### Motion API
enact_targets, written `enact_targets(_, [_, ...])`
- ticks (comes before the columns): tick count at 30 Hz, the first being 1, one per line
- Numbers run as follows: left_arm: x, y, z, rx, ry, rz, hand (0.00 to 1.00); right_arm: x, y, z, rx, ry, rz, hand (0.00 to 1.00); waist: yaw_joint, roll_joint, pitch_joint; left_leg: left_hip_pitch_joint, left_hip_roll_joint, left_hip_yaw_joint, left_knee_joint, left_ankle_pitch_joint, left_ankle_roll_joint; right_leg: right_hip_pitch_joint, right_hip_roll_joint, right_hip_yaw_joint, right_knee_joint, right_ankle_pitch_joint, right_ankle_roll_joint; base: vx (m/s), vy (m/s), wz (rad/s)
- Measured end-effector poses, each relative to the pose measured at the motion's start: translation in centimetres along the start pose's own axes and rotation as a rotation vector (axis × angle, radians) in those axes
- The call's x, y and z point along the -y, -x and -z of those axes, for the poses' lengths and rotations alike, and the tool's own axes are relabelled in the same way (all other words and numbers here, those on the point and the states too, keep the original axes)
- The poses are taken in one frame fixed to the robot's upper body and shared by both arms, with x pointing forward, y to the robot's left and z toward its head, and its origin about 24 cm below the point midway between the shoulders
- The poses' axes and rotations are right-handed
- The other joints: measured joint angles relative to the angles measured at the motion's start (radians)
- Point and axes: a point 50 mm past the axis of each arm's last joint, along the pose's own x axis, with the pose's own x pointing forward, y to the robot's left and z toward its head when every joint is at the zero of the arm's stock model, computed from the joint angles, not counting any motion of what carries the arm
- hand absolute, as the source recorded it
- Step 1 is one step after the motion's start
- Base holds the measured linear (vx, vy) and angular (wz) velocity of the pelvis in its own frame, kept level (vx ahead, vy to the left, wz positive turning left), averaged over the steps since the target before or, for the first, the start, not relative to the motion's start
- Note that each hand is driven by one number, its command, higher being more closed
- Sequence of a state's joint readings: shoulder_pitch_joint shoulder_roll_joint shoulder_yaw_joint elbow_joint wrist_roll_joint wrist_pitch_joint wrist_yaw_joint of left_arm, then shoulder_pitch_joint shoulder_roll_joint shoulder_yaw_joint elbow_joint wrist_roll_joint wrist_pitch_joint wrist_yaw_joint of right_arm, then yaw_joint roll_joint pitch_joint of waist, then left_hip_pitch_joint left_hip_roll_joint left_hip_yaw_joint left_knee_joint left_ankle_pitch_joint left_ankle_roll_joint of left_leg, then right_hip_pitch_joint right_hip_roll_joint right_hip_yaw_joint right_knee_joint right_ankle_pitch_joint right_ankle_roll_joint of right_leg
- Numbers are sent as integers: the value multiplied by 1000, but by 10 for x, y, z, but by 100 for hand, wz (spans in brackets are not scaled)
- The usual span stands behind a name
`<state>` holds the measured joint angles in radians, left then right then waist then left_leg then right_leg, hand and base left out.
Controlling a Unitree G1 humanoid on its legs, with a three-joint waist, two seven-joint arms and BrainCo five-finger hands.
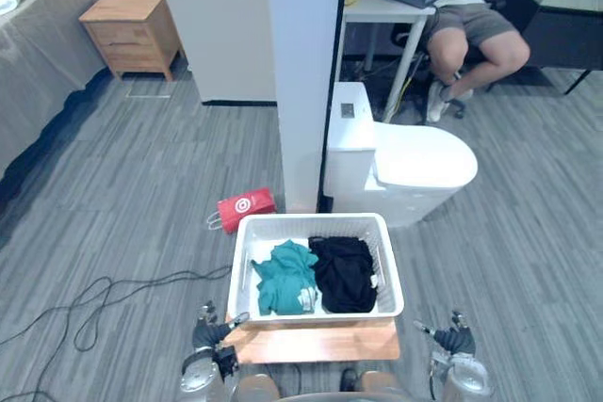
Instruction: Pick up the laundry basket with both hands and put the clothes into the washing machine.
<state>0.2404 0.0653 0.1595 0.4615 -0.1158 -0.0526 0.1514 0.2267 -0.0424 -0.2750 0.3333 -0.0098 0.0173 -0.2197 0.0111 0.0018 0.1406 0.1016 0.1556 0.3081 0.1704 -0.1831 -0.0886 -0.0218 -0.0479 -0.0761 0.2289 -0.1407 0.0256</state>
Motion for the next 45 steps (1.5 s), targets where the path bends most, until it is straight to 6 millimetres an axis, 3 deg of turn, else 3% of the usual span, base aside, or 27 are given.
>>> enact_targets(4, [-4, -2, -4, 20, -75, -2, 0, 3, -6, -7, 27, 37, -3, 0, -24, 13, -22, 15, -24, 6, -68, 31, 4, 12, 6, 11, -66, 36, 5, 49, 45, -7])
enact_targets(9, [1, -8, -1, 1, -159, 28, 0, -6, -16, -6, 7, 95, -35, 0, -26, 20, -22, 14, -32, -3, -91, 40, 13, 18, 16, 30, -116, 73, 5, 32, 18, -14])
enact_targets(13, [15, -20, -5, -7, -237, 56, 0, -28, -31, -18, 28, 198, -113, 0, -29, 31, 2, -30, -48, 5, -101, 54, 26, -22, 9, 54, -156, 119, 11, -54, 42, -14])
enact_targets(17, [33, -38, -39, 87, -271, 71, 0, -51, -51, -57, 107, 215, -149, 0, -31, 37, 104, -158, -58, 10, -52, 70, 41, -140, -6, 71, -146, 166, 13, -156, 22, -10])
enact_targets(19, [37, -47, -62, 148, -283, 59, 0, -66, -60, -94, 206, 228, -169, 0, -37, 26, 170, -240, -50, 8, 15, 65, 47, -201, -6, 86, -142, 198, 14, -220, -16, -17])
enact_targets(20, [38, -50, -68, 162, -286, 57, 0, -69, -62, -103, 227, 237, -175, 0, -39, 22, 178, -262, -48, 6, 30, 62, 50, -218, -5, 92, -141, 203, 15, -235, -21, -17])
enact_targets(21, [44, -56, -85, 201, -294, 51, 0, -76, -68, -129, 280, 245, -179, 0, -44, 18, 214, -304, -42, 7, 70, 55, 59, -247, -4, 106, -136, 218, 20, -202, -10, -12])
enact_targets(22, [48, -58, -93, 217, -304, 58, 0, -78, -70, -139, 300, 248, -178, 0, -45, 17, 225, -324, -39, 7, 88, 51, 60, -263, -4, 107, -130, 222, 20, -216, -1, -11])
enact_targets(23, [57, -61, -108, 262, -311, 66, 100, -84, -73, -158, 335, 261, -181, 0, -43, 19, 249, -355, -33, 8, 126, 43, 65, -286, -3, 109, -116, 227, 22, -190, -2, -5])
enact_targets(27, [80, -65, -151, 378, -307, 73, 100, -88, -79, -197, 375, 281, -144, 0, -24, 36, 285, -438, -16, -6, 196, 28, 68, -346, -5, 106, -82, 236, 27, -232, -12, 4])
enact_targets(28, [86, -65, -164, 414, -300, 68, 100, -92, -78, -208, 397, 307, -147, 100, -19, 38, 287, -469, -16, -13, 207, 28, 70, -370, -7, 105, -78, 241, 28, -173, -31, 9])
enact_targets(32, [92, -65, -177, 442, -291, 43, 100, -93, -78, -219, 430, 371, -128, 100, -13, 39, 289, -502, -18, -33, 221, 28, 70, -389, -9, 105, -83, 247, 30, -113, -13, 8])
enact_targets(45, [87, -66, -179, 463, -330, 34, 100, -100, -67, -236, 583, 538, -115, 100, 0, 36, 293, -485, -36, -61, 165, 64, 58, -348, -9, 102, -187, 313, 20, 25, -22, -1])
